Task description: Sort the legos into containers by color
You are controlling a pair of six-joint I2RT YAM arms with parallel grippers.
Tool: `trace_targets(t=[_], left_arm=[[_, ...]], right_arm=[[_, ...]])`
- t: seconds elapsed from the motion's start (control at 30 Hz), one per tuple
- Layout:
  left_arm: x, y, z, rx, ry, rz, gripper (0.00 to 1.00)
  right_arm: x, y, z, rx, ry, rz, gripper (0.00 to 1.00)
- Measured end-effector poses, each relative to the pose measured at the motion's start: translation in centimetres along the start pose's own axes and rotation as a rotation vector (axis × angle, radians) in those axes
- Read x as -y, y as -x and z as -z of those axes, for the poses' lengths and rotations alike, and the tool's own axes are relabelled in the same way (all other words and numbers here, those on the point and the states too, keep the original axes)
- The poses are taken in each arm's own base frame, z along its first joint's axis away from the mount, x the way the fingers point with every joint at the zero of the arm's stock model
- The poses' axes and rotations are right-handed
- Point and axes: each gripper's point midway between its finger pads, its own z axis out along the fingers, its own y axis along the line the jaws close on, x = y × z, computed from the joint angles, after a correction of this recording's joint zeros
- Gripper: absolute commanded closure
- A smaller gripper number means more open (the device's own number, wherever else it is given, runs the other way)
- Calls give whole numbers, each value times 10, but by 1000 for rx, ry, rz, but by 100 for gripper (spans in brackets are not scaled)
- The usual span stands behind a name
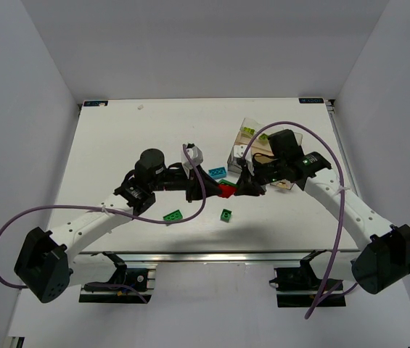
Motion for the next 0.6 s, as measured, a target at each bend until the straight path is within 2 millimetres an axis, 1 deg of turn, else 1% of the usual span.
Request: trace_targets(t=[0.1, 0.2, 0.23, 0.33, 0.6], left_arm=[[0, -1, -1, -1, -10, 10, 90], [1, 0, -2, 2, -14, 14, 93], [1, 0, -2, 3, -16, 15, 97], [1, 0, -2, 3, -17, 18, 99], [0, 0, -2, 5, -9, 23, 100]], right_arm=[[1, -1, 0, -5, -6, -2, 100], [2, -1, 0, -5, -7, -8, 100], [2, -1, 0, -5, -7, -11, 100], [2, -2, 0, -5, -7, -21, 100], [2, -2, -1, -6, -7, -46, 100]])
